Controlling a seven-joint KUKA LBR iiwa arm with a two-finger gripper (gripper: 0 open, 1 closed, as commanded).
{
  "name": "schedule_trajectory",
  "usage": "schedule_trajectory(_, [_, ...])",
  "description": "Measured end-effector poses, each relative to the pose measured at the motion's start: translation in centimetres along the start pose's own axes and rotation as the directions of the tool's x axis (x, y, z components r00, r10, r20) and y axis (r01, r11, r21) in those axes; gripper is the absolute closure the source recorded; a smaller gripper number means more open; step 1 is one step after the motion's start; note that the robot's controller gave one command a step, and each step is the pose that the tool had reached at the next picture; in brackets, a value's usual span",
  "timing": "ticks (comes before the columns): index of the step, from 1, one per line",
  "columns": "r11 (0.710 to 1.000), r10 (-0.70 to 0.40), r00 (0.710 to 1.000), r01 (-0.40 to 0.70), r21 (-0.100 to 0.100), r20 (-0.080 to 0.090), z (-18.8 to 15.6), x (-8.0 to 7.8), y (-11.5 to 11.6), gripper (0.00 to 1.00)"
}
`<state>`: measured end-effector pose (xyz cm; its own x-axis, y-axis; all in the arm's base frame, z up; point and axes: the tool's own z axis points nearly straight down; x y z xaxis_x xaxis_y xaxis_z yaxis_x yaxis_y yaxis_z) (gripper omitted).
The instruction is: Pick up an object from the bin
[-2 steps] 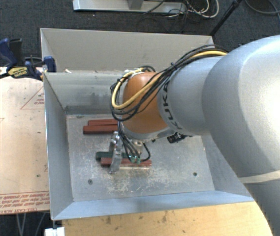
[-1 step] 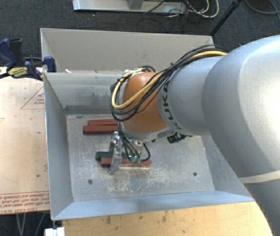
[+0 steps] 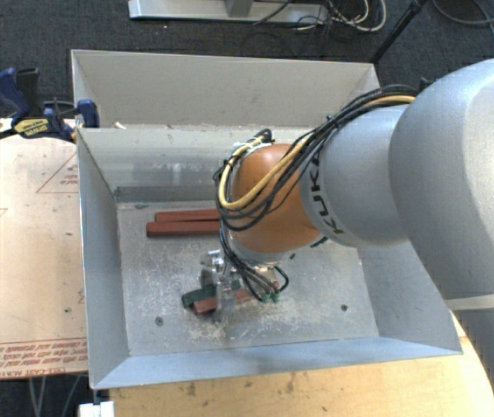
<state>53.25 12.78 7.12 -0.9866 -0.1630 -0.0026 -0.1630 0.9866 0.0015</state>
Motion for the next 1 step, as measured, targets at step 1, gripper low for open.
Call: schedule_trajectory(1, [1.000, 0.000, 1.000, 0.000, 0.000, 0.000, 0.00, 0.00, 0.00, 1.00])
